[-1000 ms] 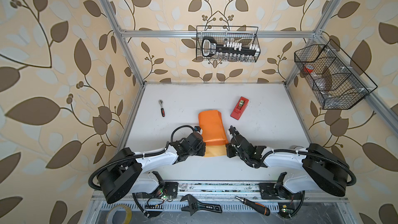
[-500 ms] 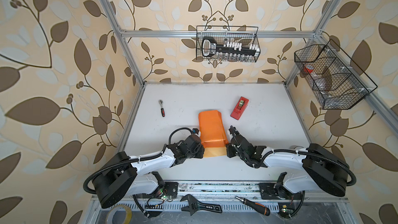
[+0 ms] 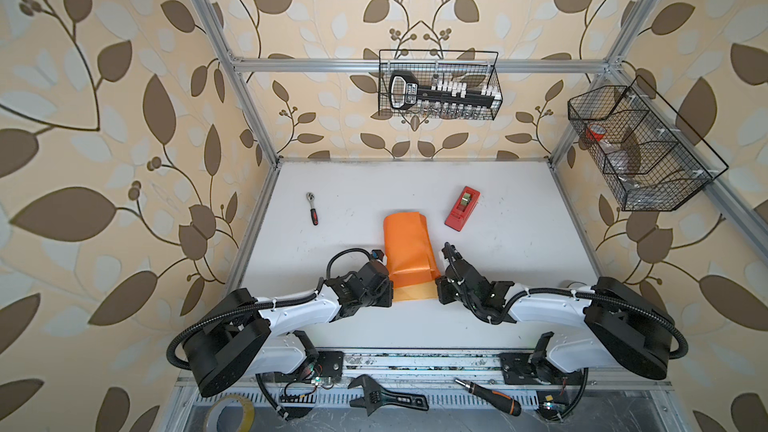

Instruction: Wrap the gift box in paper

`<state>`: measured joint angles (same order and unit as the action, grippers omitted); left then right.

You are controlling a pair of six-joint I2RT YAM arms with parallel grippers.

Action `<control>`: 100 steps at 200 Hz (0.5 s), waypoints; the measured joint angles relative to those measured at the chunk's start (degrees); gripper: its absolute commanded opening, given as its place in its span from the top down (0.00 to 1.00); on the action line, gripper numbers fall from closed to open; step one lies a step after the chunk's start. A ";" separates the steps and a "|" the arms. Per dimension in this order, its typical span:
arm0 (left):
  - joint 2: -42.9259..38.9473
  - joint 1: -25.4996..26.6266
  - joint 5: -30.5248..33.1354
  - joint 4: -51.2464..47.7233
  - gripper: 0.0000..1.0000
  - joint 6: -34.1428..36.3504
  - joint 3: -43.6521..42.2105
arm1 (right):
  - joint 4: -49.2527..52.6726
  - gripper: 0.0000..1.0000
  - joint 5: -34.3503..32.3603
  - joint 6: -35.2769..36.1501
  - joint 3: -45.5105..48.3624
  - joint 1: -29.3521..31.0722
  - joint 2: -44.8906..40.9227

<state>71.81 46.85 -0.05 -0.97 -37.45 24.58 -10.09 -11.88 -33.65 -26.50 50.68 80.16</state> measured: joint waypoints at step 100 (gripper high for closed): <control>0.00 0.07 0.00 -0.09 0.98 0.02 0.15 | 0.44 0.77 0.57 -1.49 2.89 0.11 -3.39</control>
<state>71.81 46.92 -0.05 -1.06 -37.43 24.73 -9.65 -11.31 -35.14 -23.62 50.78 76.77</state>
